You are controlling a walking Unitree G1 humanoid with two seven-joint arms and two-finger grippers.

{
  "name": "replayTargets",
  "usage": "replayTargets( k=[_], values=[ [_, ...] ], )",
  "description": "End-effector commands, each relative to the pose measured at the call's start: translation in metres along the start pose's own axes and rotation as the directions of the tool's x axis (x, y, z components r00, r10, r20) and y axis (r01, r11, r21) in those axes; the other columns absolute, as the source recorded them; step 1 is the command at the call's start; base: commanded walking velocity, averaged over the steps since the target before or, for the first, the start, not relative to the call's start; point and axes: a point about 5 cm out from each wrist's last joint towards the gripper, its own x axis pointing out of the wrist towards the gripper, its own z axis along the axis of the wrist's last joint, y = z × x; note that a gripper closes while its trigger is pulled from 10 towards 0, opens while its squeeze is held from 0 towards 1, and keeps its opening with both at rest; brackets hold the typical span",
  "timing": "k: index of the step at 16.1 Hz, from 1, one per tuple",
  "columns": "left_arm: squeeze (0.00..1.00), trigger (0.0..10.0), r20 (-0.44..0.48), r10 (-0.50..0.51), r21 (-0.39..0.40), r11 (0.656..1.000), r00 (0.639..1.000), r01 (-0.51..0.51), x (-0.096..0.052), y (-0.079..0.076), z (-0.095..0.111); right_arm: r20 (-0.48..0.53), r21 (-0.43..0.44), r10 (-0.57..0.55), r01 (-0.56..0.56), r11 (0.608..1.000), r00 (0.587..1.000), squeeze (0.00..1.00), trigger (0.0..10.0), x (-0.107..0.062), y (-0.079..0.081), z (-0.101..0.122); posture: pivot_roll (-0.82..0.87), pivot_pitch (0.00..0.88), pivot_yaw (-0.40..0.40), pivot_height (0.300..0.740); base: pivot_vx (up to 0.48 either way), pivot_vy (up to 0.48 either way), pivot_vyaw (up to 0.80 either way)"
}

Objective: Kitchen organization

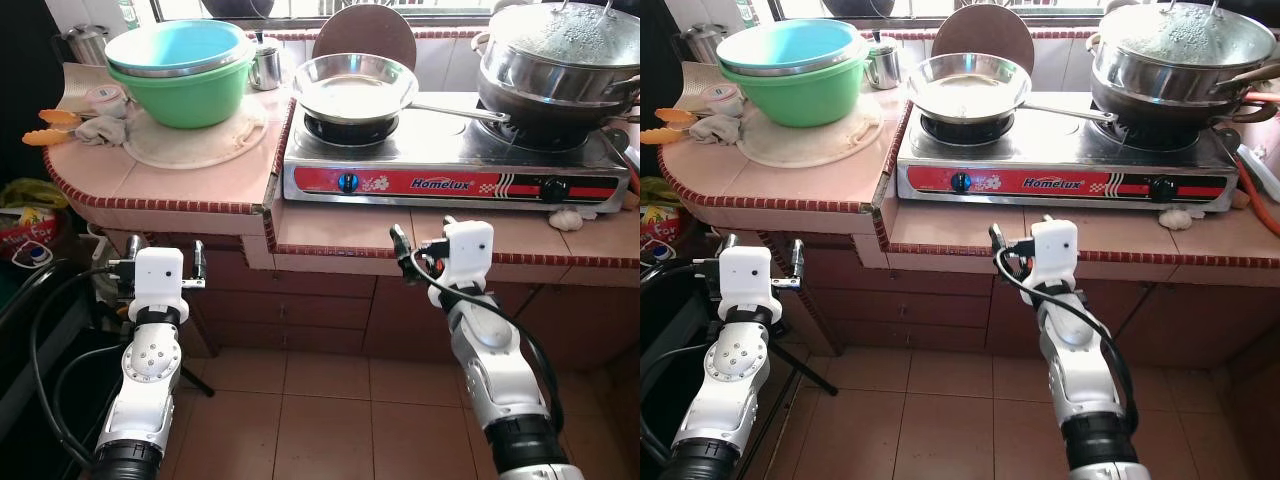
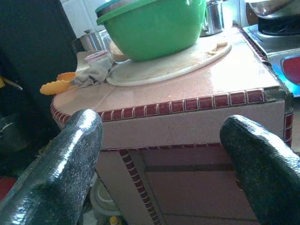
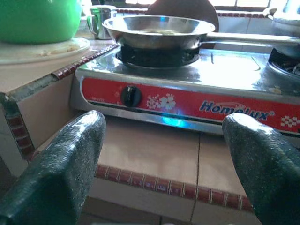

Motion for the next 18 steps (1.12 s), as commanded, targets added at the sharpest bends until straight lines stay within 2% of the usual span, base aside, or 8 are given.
replayTargets(
  k=[1,2,5,11,18],
  values=[
    [0.0,10.0,0.0,0.006,0.007,1.0,1.0,-0.006,-0.005,0.004,-0.002,0.003,-0.008,-0.03,0.03,1.0,1.0,0.0,10.0,-0.006,-0.007,0.003,-0.12,0.031,0.041,0.74,0.0,0.0,0.0],
    [0.0,10.0,-0.001,0.005,0.008,1.0,1.0,-0.005,-0.005,0.005,-0.002,0.001,-0.007,-0.034,0.034,0.999,0.999,0.0,10.0,-0.007,-0.008,0.003,-0.12,0.031,0.041,0.74,0.0,0.0,0.0],
    [0.0,10.0,-0.026,-0.012,0.013,1.0,1.0,0.012,-0.015,0.005,-0.009,-0.041,-0.019,-0.053,0.052,0.998,0.998,0.0,10.0,-0.017,-0.014,-0.007,-0.12,0.056,0.054,0.74,0.0,0.0,-0.78],
    [0.0,10.0,-0.034,-0.056,-0.008,0.998,0.998,0.056,-0.017,-0.008,-0.008,-0.037,-0.025,-0.031,0.03,0.999,0.999,0.0,10.0,-0.016,-0.008,-0.002,-0.13,0.082,0.056,0.74,0.0,0.0,-0.78],
    [0.0,10.0,-0.047,-0.089,-0.017,0.996,0.995,0.089,-0.024,-0.007,-0.011,-0.055,-0.024,-0.013,0.012,1.0,0.998,0.0,10.0,-0.023,-0.005,-0.004,-0.13,0.11,0.052,0.74,0.0,0.0,-0.79]
  ],
)
